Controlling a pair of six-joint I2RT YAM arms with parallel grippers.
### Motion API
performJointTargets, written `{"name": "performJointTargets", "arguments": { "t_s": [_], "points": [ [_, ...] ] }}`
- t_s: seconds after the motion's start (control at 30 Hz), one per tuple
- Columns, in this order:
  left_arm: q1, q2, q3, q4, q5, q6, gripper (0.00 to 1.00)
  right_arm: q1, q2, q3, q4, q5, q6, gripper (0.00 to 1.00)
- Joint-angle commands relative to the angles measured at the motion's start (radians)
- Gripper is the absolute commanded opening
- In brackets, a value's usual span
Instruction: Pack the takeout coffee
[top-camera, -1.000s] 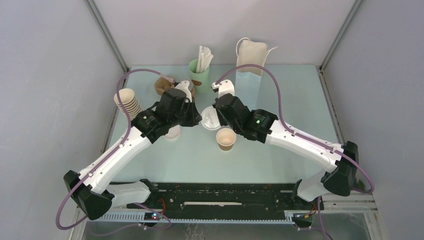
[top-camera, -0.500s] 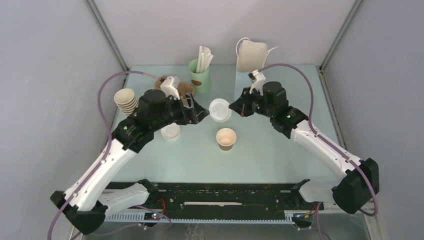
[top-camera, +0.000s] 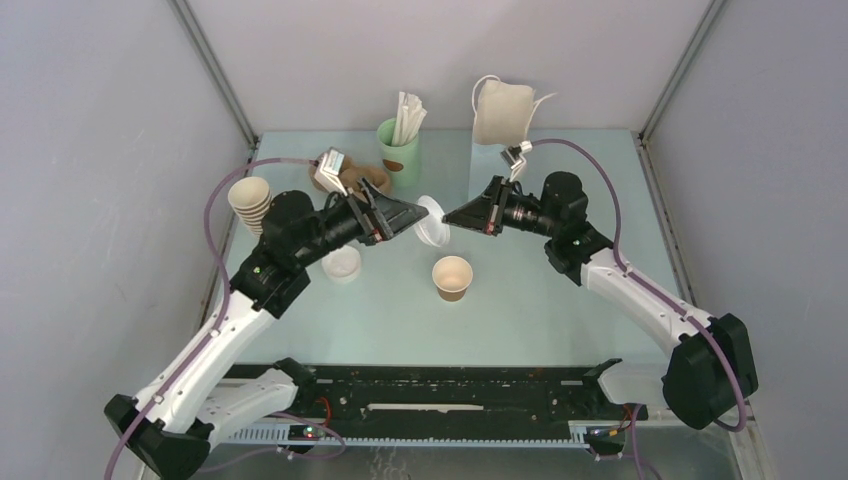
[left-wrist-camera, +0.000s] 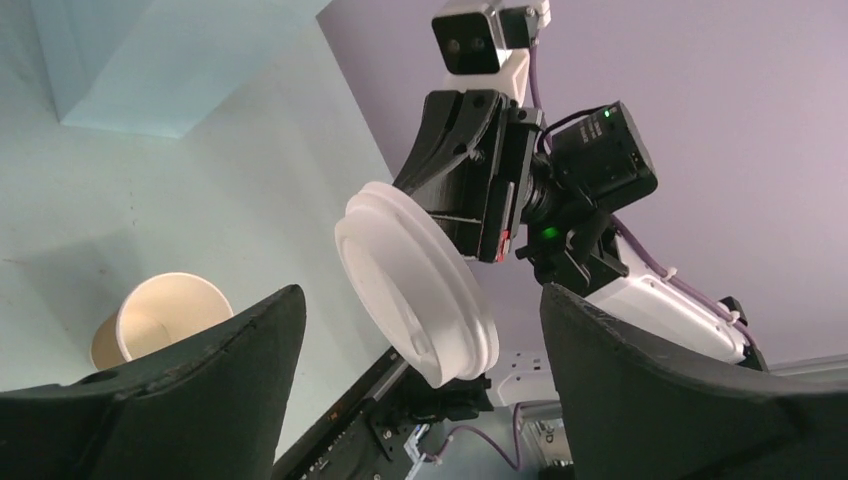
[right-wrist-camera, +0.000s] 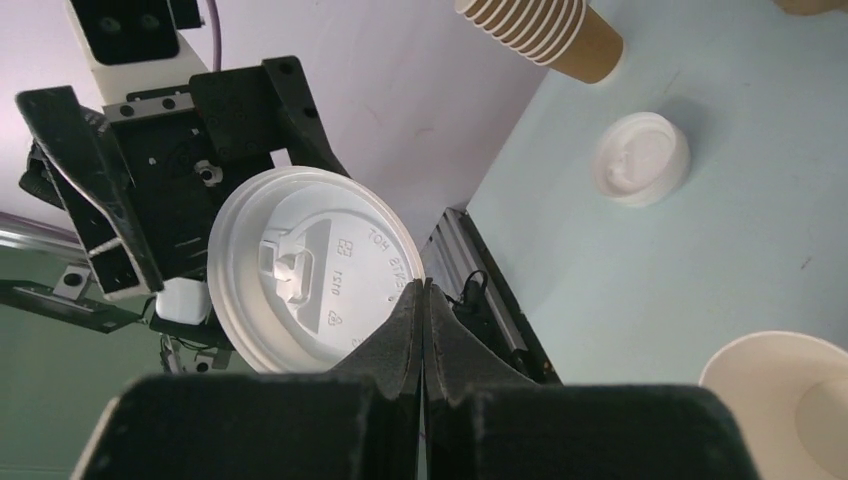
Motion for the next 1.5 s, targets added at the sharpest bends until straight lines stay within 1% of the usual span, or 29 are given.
{"name": "performJointTargets", "arguments": {
  "t_s": [0.0,0.1,0.17,0.3,0.43,0.57,0.73,0.87,0.93,1.1,1.33,1.47],
  "points": [
    [-0.048,0.016,0.082,-0.077,-0.053,0.017,0.86,0.008,-0.018,0.012,0.082,0.002,0.056,0.00],
    [-0.069,0.037,0.114,-0.137,-0.093,0.031,0.72,0.009,-0.018,0.012,0.078,0.017,0.049,0.00],
    [-0.074,0.036,0.117,-0.151,-0.113,0.030,0.66,0.008,-0.020,0.012,0.065,0.027,0.037,0.00],
    [-0.075,0.033,0.113,-0.146,-0.108,0.006,0.66,0.005,-0.016,0.012,0.053,0.028,0.027,0.00],
    [-0.086,0.047,0.119,-0.145,-0.100,0.001,0.62,0.004,-0.014,0.012,0.052,0.035,0.024,0.00],
    [-0.089,0.047,0.120,-0.144,-0.109,0.002,0.54,0.004,-0.011,0.012,0.055,0.029,0.021,0.00],
    [-0.089,0.036,0.143,-0.170,-0.135,0.022,0.53,0.007,-0.011,0.012,0.037,0.031,0.006,0.00],
    [-0.089,0.027,0.158,-0.207,-0.158,0.039,0.59,0.008,-0.015,0.012,0.025,0.037,-0.005,0.00],
    [-0.089,0.023,0.158,-0.211,-0.160,0.038,0.60,0.006,-0.017,0.012,0.022,0.044,-0.010,0.00],
    [-0.089,0.031,0.162,-0.213,-0.156,0.038,0.51,0.013,-0.011,0.011,0.034,0.053,-0.007,0.00],
    [-0.091,0.049,0.175,-0.215,-0.149,0.041,0.47,0.017,-0.008,0.012,0.024,0.059,-0.018,0.00],
    [-0.091,0.050,0.180,-0.227,-0.163,0.048,0.41,0.018,-0.006,0.012,0.023,0.062,-0.024,0.00]
  ]
}}
